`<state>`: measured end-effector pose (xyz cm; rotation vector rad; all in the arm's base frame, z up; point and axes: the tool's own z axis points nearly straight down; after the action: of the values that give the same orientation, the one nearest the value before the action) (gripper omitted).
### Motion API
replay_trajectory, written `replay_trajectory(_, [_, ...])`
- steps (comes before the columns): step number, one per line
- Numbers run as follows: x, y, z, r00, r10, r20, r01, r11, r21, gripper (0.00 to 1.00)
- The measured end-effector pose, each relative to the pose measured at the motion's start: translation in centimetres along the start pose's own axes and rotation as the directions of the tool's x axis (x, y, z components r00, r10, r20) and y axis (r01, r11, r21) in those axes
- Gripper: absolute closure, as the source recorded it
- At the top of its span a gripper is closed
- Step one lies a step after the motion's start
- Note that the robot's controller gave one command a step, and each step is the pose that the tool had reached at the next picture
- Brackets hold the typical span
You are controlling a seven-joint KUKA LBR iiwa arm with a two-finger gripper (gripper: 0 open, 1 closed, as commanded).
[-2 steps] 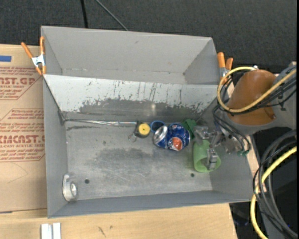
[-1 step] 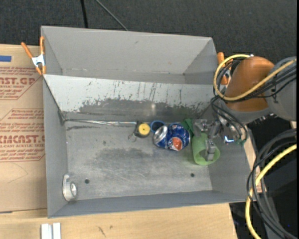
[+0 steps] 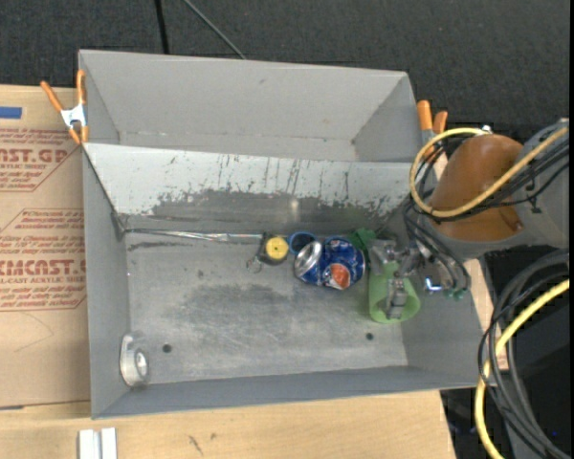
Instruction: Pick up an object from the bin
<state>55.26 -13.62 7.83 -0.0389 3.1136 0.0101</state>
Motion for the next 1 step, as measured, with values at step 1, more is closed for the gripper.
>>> replay_trajectory(1, [-1.66,0.29,0.3,0.999,-0.003,-0.033,0.003,1.0,-0.009,1.0])
